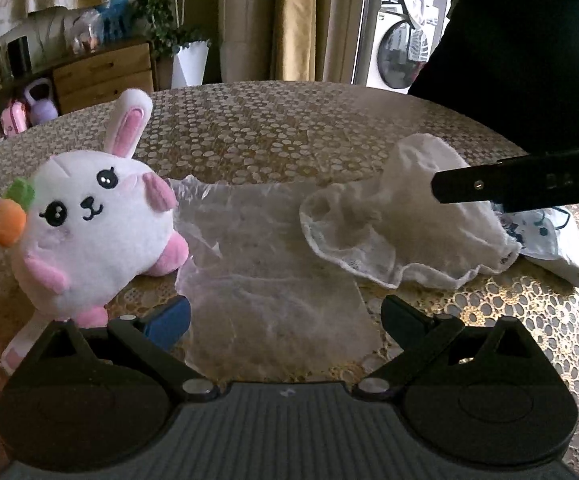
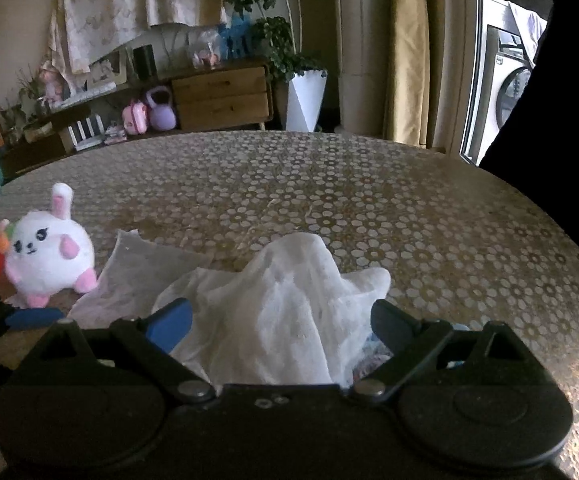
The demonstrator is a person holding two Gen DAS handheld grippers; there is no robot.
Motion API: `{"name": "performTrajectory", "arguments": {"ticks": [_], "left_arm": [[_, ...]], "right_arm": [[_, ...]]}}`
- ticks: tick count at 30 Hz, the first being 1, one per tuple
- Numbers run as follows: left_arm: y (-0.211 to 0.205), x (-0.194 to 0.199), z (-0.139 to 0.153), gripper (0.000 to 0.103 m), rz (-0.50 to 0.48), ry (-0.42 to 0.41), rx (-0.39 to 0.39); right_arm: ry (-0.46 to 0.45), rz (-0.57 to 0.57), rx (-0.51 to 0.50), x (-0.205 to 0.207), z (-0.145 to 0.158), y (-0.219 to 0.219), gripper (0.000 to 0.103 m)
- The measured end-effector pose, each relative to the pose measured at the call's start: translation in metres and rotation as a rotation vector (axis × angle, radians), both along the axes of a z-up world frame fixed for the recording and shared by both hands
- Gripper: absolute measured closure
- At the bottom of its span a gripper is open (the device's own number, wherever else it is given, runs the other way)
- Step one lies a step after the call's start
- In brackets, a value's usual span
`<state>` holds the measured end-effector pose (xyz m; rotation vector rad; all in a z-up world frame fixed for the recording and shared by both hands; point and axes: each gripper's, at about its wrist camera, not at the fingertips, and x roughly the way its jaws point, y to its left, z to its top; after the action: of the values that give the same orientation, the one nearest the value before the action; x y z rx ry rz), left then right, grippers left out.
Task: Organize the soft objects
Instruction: 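Grasp the white cloth with the right tool and lift it, then grasp the clear plastic sheet with the left tool while the right tool carries the cloth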
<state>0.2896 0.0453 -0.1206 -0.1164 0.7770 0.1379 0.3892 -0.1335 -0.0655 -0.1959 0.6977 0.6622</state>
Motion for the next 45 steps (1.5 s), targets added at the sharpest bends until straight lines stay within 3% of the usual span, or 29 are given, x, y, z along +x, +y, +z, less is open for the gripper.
{"name": "performTrajectory", "arguments": {"ticks": [8,11,17,20,21,23,25,28,35,45], "left_arm": [[0.004,0.002,-0.007,0.002,0.005,0.006,-0.012],[0.003,0.001,-0.006,0.004,0.006,0.002,-0.002],[0.000,0.000,-0.006,0.021,0.003,-0.003,0.050],[0.000,0.000,-0.005,0.036,-0.008,-0.009,0.058],[0.000,0.000,-0.004,0.045,-0.015,-0.011,0.054],[0.000,0.002,-0.003,0.056,-0.021,-0.011,0.062],[0.000,0.003,-0.002,0.074,-0.028,-0.010,0.064],[0.004,0.006,0.000,0.088,-0.027,-0.004,0.039],[0.006,-0.002,0.010,0.093,-0.035,-0.022,0.029],[0.006,-0.021,0.033,0.095,-0.054,-0.058,0.004]], "right_arm": [[-0.006,-0.010,-0.057,0.009,-0.019,0.017,0.010],[-0.028,-0.002,-0.098,0.007,-0.024,0.025,0.017],[-0.085,0.021,-0.178,-0.001,-0.032,0.038,0.035],[-0.099,0.027,-0.199,-0.005,-0.034,0.041,0.053],[-0.102,0.028,-0.204,-0.006,-0.035,0.041,0.059],[-0.106,0.027,-0.208,-0.008,-0.034,0.042,0.065],[-0.108,0.032,-0.198,-0.011,-0.032,0.040,0.074],[-0.117,0.036,-0.196,-0.013,-0.027,0.038,0.085],[-0.133,0.036,-0.128,-0.021,-0.004,0.021,0.092],[-0.041,0.015,0.078,-0.033,0.045,-0.035,0.092]]}}
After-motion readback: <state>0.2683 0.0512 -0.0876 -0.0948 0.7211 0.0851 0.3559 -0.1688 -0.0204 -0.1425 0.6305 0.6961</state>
